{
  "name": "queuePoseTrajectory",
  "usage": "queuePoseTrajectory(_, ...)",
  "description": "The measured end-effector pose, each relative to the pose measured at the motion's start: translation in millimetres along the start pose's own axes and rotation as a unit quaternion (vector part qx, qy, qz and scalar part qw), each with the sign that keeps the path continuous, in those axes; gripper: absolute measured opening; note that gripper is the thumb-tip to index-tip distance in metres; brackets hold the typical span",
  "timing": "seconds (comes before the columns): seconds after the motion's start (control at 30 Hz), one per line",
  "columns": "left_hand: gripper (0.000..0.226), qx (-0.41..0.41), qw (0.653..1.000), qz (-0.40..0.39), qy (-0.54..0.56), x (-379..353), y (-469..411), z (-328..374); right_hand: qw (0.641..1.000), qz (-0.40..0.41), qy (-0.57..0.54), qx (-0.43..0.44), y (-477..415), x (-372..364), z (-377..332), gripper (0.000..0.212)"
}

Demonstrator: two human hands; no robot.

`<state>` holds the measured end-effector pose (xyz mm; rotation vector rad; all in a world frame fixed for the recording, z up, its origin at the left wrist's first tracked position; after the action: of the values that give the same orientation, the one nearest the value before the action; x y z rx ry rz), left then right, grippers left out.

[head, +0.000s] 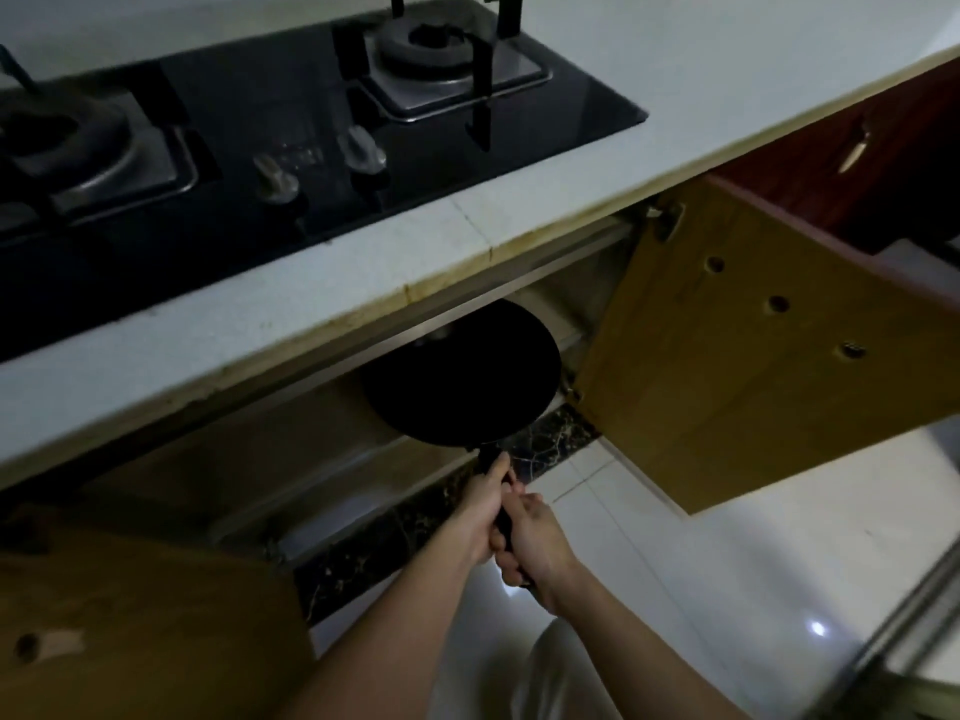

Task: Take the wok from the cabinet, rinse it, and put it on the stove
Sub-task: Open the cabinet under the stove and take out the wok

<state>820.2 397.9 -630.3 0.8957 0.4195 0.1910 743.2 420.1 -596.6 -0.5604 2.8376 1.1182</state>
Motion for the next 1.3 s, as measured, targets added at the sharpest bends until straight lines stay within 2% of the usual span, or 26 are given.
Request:
queuePoseTrajectory(0.13,0.045,0.041,0.999,-0.034,-0.003,-10,40,-4,0.999,0.027,-0.002,-0.047,49,-6,-11,0.042)
queuePoseTrajectory(0.3,0.044,0.087,0.993,-0.074,-0.018,-26,96,-2,0.996,0.055,-0.017,-0.064,115,-18,-38,0.045)
queuePoseTrajectory(0.47,0.046,0.107,0.991,-0.076,-0.031,-49,144,19,0.994,0.079,-0.047,-0.066,155,-21,-71,0.041)
queuePoseTrajectory(0.67,0.056,0.141,0.988,-0.037,-0.060,-81,178,34,0.991,0.087,-0.054,-0.091,196,-5,-111,0.041)
queuePoseTrajectory(0.77,0.053,0.166,0.983,-0.043,-0.066,-94,196,34,0.987,0.101,-0.059,-0.108,216,-2,-122,0.041)
queuePoseTrajectory(0.9,0.046,0.171,0.981,-0.042,-0.079,-105,225,38,0.986,0.120,-0.045,-0.110,236,-2,-124,0.033)
queuePoseTrajectory(1.3,0.050,0.149,0.971,-0.133,-0.128,-120,305,52,0.976,0.178,-0.114,-0.057,313,-30,-134,0.043)
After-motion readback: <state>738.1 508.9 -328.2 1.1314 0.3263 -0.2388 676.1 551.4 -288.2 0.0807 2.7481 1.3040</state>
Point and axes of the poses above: each hand's wrist, its own y-axis away from the middle knuckle, its own x-axis out of the back of the hand, z = x × y, the point moved 5 cm from there along -y, towards the middle knuckle, and after that the axes turned 4 degrees about -z, right-handed, at the moved point
